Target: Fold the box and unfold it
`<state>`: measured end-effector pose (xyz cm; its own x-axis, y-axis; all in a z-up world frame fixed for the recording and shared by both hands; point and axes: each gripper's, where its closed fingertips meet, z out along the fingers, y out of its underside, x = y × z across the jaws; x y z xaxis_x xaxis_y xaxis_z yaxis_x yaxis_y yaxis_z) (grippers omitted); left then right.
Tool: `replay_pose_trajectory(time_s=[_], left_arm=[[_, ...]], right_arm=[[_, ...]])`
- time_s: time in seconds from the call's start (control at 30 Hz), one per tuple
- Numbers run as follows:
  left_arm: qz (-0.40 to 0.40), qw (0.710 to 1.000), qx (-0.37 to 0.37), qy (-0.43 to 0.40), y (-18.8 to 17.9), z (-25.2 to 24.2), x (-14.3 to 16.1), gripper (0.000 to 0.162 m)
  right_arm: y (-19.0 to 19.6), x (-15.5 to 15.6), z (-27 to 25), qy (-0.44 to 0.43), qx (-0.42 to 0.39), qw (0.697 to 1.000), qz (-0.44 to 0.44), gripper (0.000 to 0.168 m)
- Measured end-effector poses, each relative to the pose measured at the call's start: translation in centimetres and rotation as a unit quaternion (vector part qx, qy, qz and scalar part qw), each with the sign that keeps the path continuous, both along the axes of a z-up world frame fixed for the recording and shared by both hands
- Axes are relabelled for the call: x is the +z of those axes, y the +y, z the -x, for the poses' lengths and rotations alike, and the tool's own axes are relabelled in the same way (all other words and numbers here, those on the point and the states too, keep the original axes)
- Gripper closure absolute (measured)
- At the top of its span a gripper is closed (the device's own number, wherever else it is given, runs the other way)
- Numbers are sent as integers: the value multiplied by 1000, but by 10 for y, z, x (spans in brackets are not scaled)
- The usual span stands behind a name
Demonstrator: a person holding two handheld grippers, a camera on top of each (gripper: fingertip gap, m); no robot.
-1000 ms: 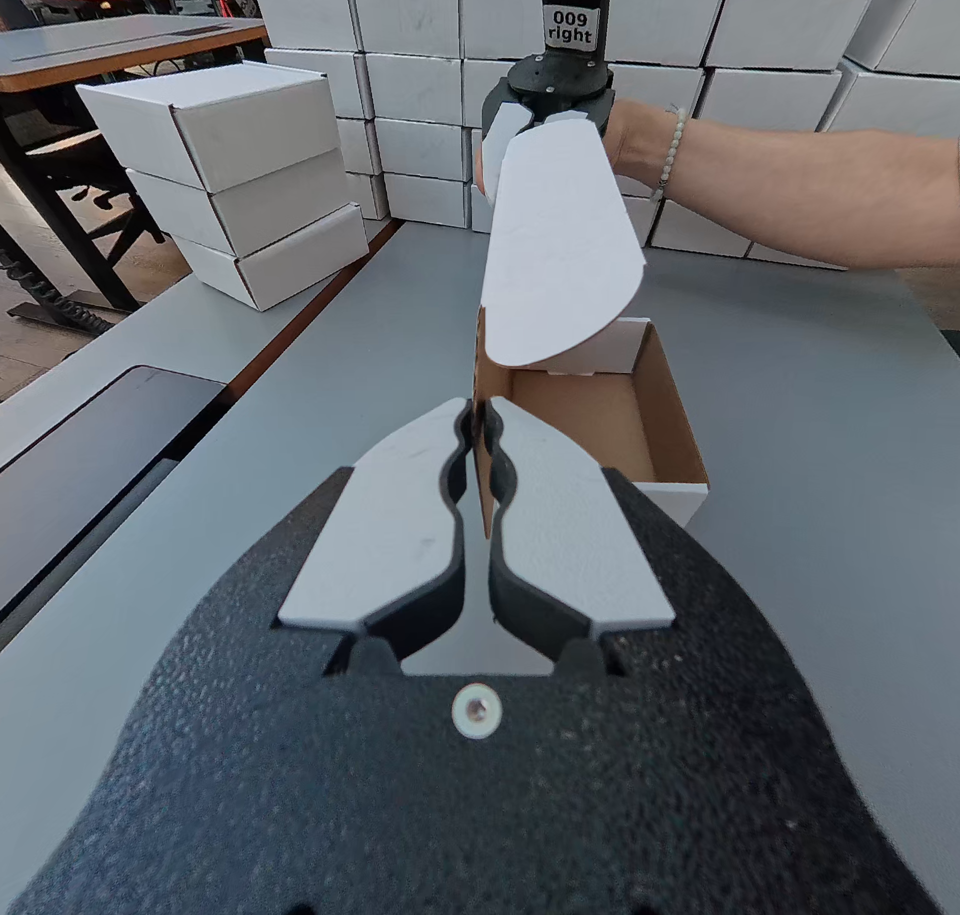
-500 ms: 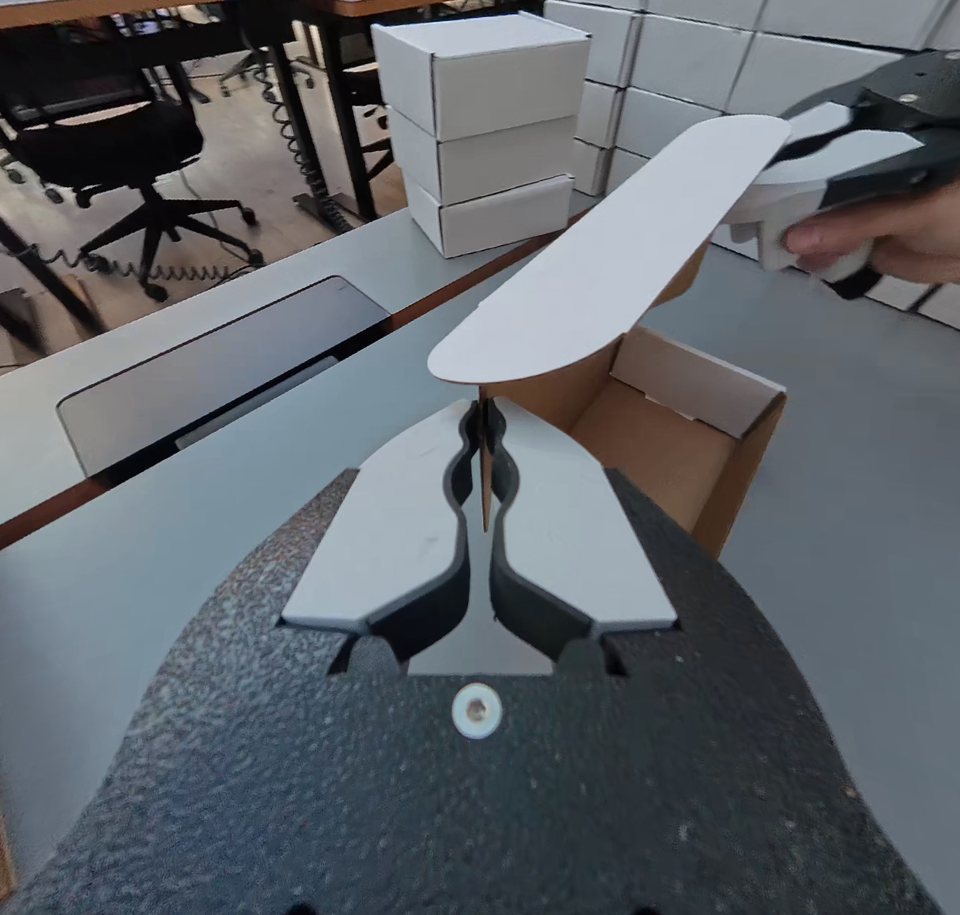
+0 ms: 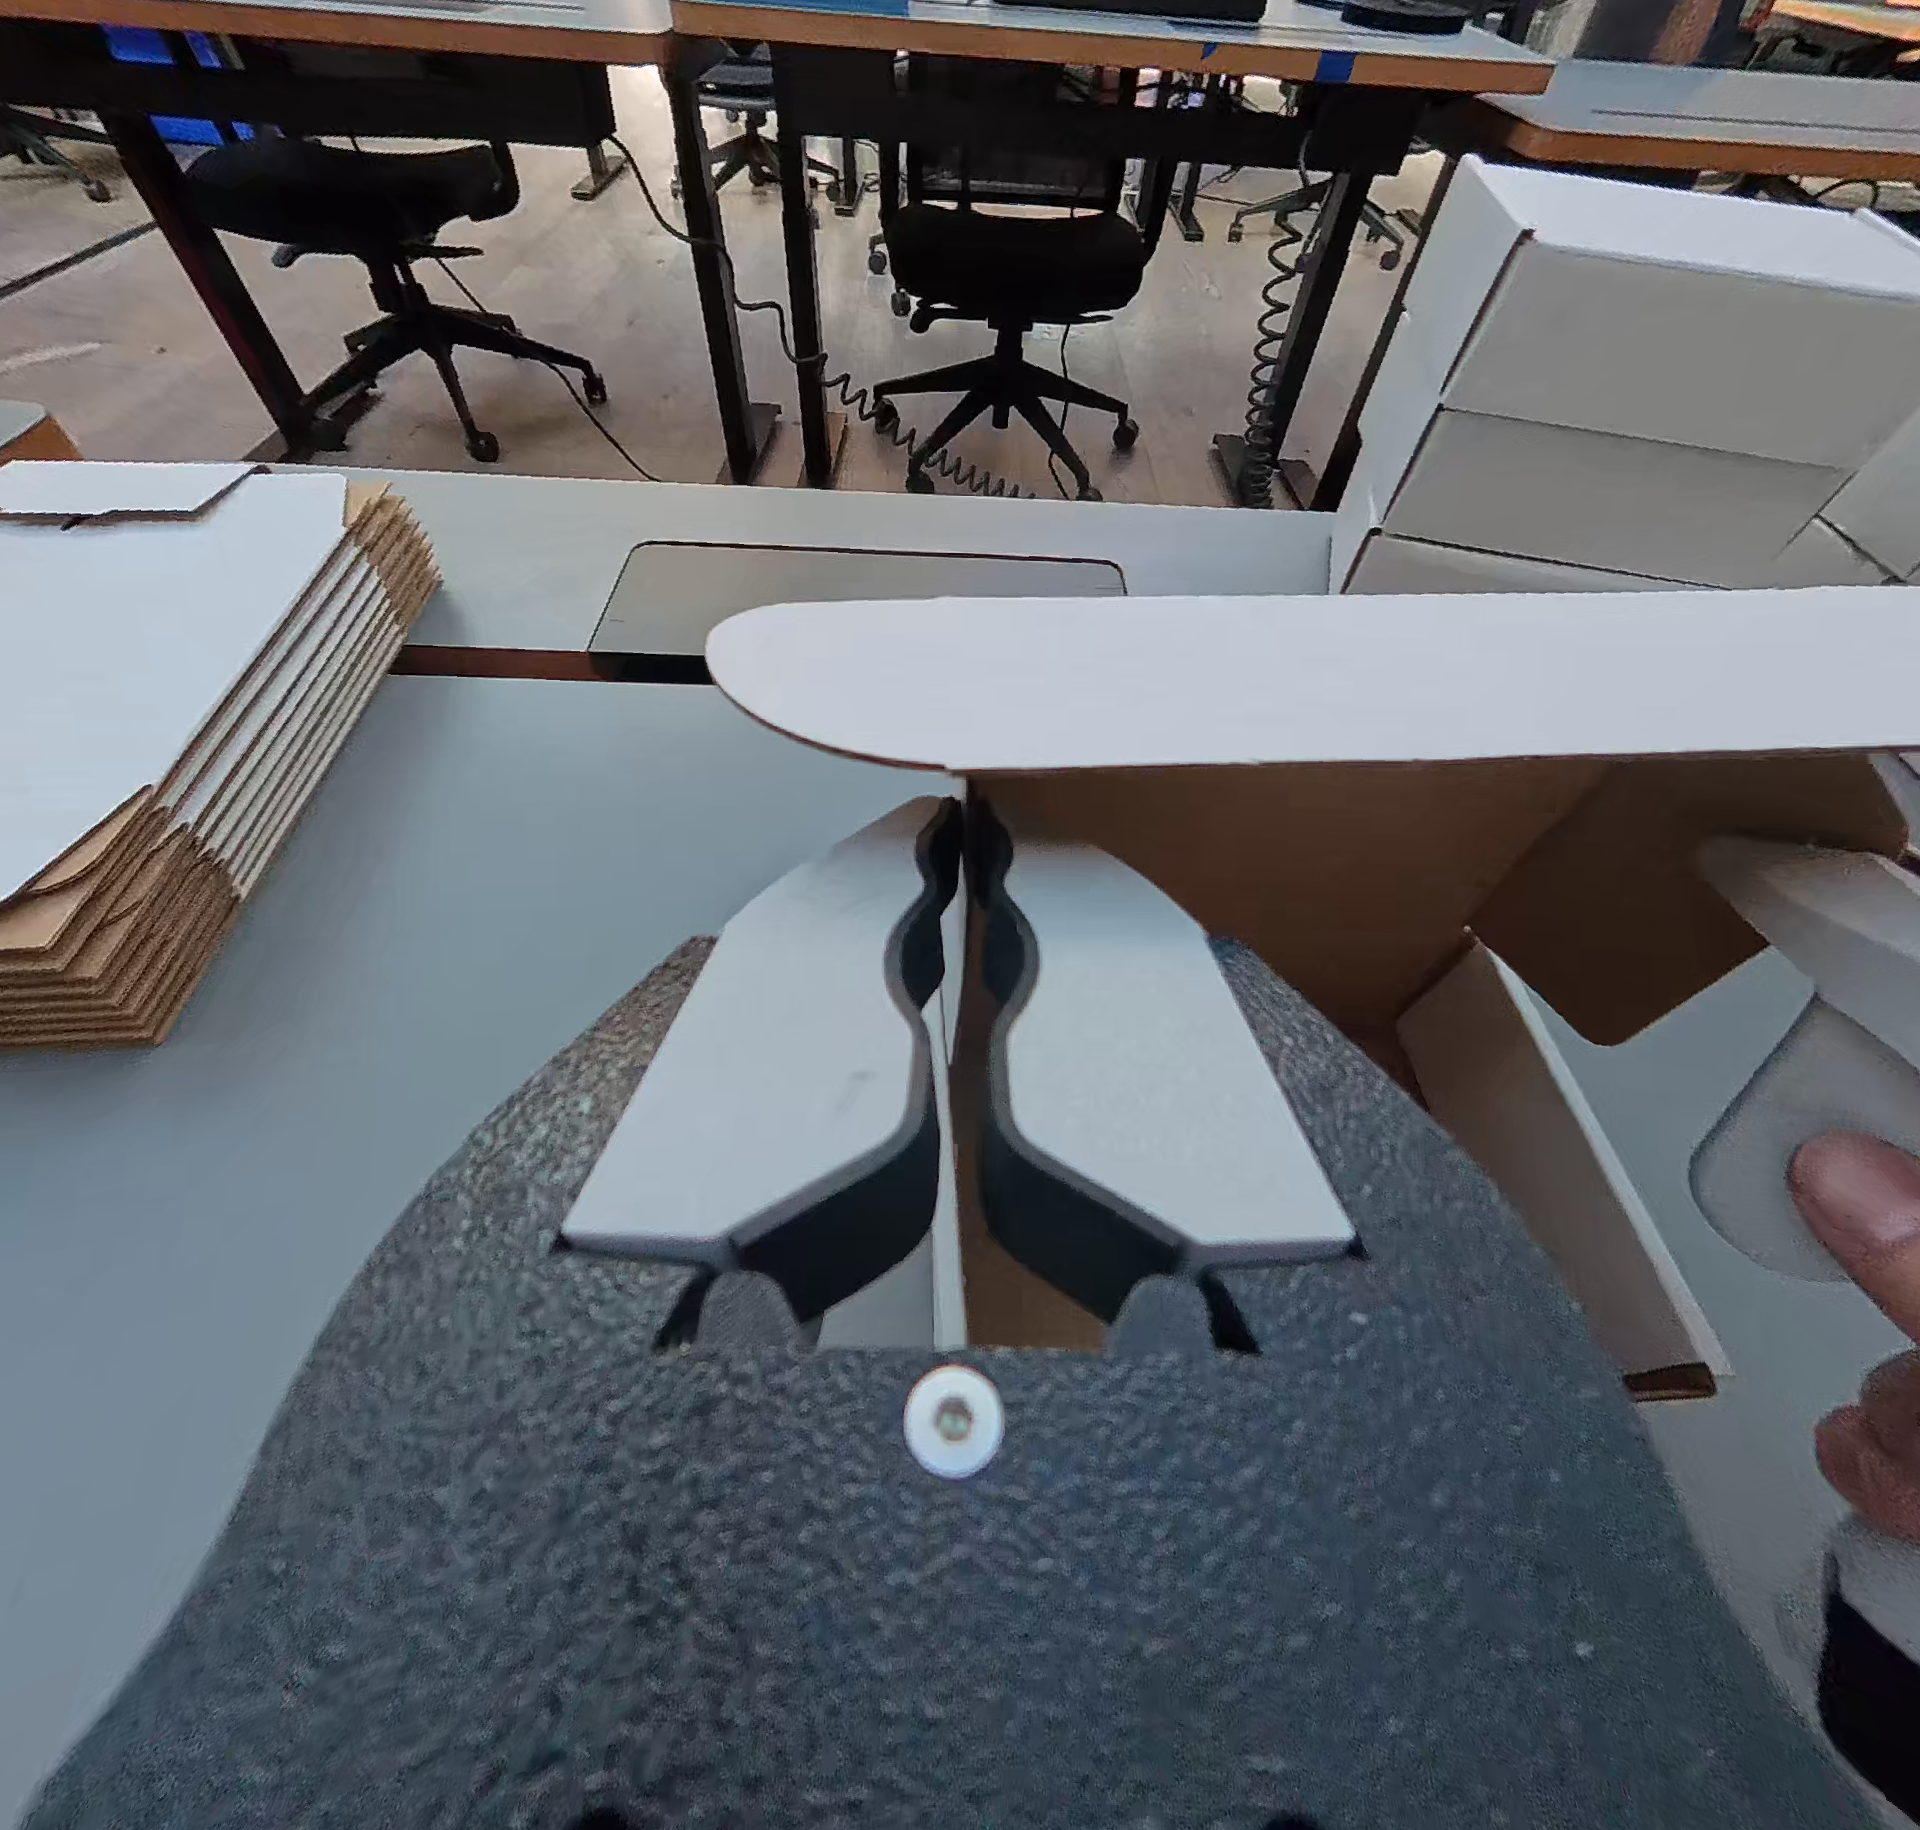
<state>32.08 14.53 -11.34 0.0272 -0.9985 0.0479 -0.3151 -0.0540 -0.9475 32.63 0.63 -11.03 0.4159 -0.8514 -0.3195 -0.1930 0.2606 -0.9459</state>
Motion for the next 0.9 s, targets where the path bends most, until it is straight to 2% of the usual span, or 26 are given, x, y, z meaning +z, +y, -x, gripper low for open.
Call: replay_pose_trajectory(time_s=[0.17, 0.27, 0.47, 0.67, 0.9], left_arm=[[44, 998, 37, -24, -5, 5, -3, 159], [65, 996, 43, -38, -7, 12, -7, 159], [39, 997, 45, -57, -7, 31, -16, 160], [52, 998, 27, -31, -9, 47, -32, 161], [20, 1000, 3, -14, -15, 63, -42, 159]], right_arm=[[2, -6, 4, -2, -16, 999, -43, 162], [2, -10, 11, -17, -32, 999, 6, 163], [1, -18, 26, -29, -53, 996, 68, 164], [0, -36, 42, 1, -48, 992, 117, 165], [-3, -48, 50, 47, -36, 986, 158, 165]])
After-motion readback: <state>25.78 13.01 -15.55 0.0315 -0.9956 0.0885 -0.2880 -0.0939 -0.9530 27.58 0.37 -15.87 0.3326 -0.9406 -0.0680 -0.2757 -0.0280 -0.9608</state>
